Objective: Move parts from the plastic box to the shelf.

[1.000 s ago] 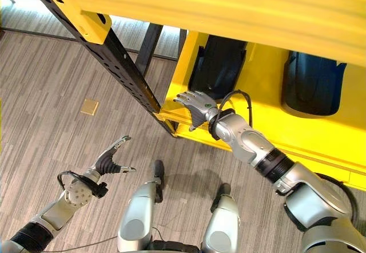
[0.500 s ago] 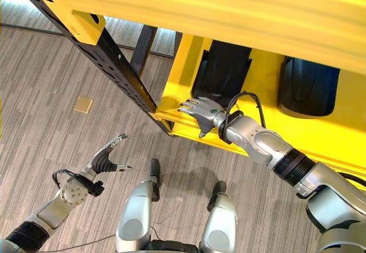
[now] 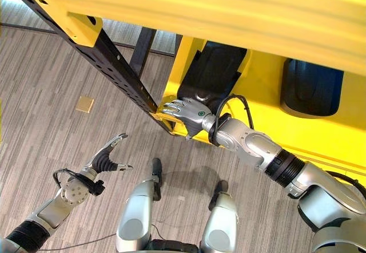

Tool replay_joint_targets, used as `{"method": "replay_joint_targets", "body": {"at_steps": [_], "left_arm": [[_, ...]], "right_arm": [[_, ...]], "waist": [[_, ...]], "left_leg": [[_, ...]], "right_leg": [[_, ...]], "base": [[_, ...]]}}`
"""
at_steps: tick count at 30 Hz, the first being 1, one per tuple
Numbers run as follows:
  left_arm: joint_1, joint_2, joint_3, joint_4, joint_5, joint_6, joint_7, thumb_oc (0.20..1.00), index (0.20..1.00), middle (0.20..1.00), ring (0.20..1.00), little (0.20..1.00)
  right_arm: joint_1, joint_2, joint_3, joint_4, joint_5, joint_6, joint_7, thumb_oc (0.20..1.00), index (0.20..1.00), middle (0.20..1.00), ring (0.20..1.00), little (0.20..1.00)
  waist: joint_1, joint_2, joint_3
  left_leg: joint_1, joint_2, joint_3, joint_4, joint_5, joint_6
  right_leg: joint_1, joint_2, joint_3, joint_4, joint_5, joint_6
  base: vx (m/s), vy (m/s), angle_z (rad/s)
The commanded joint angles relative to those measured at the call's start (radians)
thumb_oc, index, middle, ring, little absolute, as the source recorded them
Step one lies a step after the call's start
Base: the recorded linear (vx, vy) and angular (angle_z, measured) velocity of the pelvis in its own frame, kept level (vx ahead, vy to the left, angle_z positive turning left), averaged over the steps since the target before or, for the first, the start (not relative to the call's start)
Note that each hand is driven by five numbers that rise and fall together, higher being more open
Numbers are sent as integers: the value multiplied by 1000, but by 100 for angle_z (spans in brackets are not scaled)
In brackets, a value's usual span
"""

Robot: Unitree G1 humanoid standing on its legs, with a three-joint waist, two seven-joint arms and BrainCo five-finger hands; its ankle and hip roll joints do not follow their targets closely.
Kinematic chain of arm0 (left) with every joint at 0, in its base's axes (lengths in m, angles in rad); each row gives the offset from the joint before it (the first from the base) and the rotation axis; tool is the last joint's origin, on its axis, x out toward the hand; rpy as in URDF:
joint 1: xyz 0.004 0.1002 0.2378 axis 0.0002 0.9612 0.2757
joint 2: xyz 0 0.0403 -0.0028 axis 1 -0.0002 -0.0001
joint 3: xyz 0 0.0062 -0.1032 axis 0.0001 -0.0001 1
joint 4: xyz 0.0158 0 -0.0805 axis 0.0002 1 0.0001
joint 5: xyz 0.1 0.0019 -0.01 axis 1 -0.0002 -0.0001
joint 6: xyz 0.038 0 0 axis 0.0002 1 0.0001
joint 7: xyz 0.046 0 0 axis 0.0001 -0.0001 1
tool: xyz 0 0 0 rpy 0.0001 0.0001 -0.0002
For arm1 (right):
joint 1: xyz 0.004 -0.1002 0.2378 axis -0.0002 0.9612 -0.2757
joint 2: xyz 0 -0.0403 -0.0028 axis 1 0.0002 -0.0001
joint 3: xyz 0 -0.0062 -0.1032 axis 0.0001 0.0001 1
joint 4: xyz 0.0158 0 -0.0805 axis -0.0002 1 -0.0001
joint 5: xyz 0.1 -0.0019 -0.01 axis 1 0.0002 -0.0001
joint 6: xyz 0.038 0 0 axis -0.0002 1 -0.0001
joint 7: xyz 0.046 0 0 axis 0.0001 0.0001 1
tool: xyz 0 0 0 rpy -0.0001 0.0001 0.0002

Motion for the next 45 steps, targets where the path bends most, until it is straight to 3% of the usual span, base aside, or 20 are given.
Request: {"method": "replay_joint_targets", "body": {"at_steps": [1, 3, 6, 9, 13, 16, 25, 30, 36, 41, 45], "left_arm": [[12, 11, -17, -26, -9, -32, 16, 1000, 1000, 1000, 1000, 1000], [13, 7, -22, -23, -6, -34, 18, 1000, 1000, 1000, 1000, 1000], [12, -4, -30, -18, -14, -32, 28, 1000, 1000, 1000, 1000, 1000], [5, -13, -38, -21, -26, -23, 34, 1000, 1000, 1000, 1000, 1000], [-2, -22, -44, -18, -35, -20, 40, 1000, 1000, 1000, 1000, 1000], [-4, -28, -42, -17, -41, -20, 41, 1000, 1000, 1000, 1000, 1000], [-7, -43, -36, -2, -42, -29, 44, 1000, 1000, 1000, 1000, 1000], [-8, -50, -19, 6, -34, -33, 55, 1000, 1000, 1000, 1000, 1000], [-24, -64, -16, 25, -16, -39, 50, 1000, 1000, 1000, 1000, 1000], [-37, -67, -20, 29, -5, -34, 29, 1000, 1000, 1000, 1000, 1000], [-47, -69, -26, 24, -5, -24, 16, 1000, 1000, 1000, 1000, 1000]], "right_arm": [[-90, 24, -14, -8, -95, 71, -127, 1000, 1000, 1000, 1000, 1000], [-81, 31, -26, 18, -131, 110, -197, 1000, 1000, 1000, 1000, 1000], [-34, 60, -103, 77, -149, 160, -396, 1000, 1000, 1000, 1000, 1000], [3, 86, -172, 93, -144, 184, -494, 1000, 1000, 1000, 1000, 1000], [27, 99, -216, 78, -117, 213, -544, 1000, 1000, 1000, 1000, 1000], [50, 104, -250, 59, -91, 253, -545, 1000, 1000, 1000, 1000, 1000], [80, 122, -267, 3, 2, 248, -463, 1000, 1000, 1000, 1000, 1000], [106, 166, -240, -90, 101, 331, -324, 1000, 1000, 1000, 1000, 1000], [117, 220, -201, -87, 68, 441, -265, 1000, 1000, 1000, 1000, 1000], [116, 269, -196, 61, 46, 460, -345, 1000, 1000, 1000, 1000, 1000], [87, 314, -209, 145, 69, 492, -351, 1000, 1000, 1000, 1000, 1000]], "waist": [[8, -3, -25], [6, -2, -25], [-7, 4, -25], [-20, 11, -21], [-31, 14, -22], [-40, 16, -22], [-57, 17, -24], [-64, 8, -18], [-61, 0, -13], [-50, 4, -21], [-43, 13, -22]], "left_leg": [[69, 38, 95, 61, -90, 9], [69, 38, 95, 60, -90, 10], [72, 41, 99, 57, -89, 10], [74, 39, 101, 57, -91, 10], [78, 38, 104, 55, -92, 11], [83, 36, 106, 54, -95, 13], [97, 33, 117, 45, -98, 14], [100, 26, 128, 49, -107, 19], [94, 27, 129, 53, -108, 20], [93, 29, 123, 53, -104, 21], [91, 24, 118, 57, -106, 22]], "right_leg": [[2, -23, -64, 64, 10, 0], [3, -22, -62, 63, 11, 0], [2, -20, -58, 56, 15, 1], [-1, -20, -49, 56, 15, 1], [0, -20, -43, 53, 15, 0], [3, -20, -38, 48, 17, 0], [10, -22, -27, 32, 21, 0], [14, -26, -23, 24, 25, 5], [16, -24, -22, 18, 29, 9], [25, -26, -27, 12, 32, 7], [23, -35, -27, 18, 31, 6]], "base": [[0, 0, 0], [0, 0, 0], [-3, 23, 0], [-15, 44, 0], [-2, 10, 0], [0, 10, -1], [8, 28, -5], [-4, 37, -6], [-20, -6, -3], [-4, -5, -1], [0, 0, 0]]}}
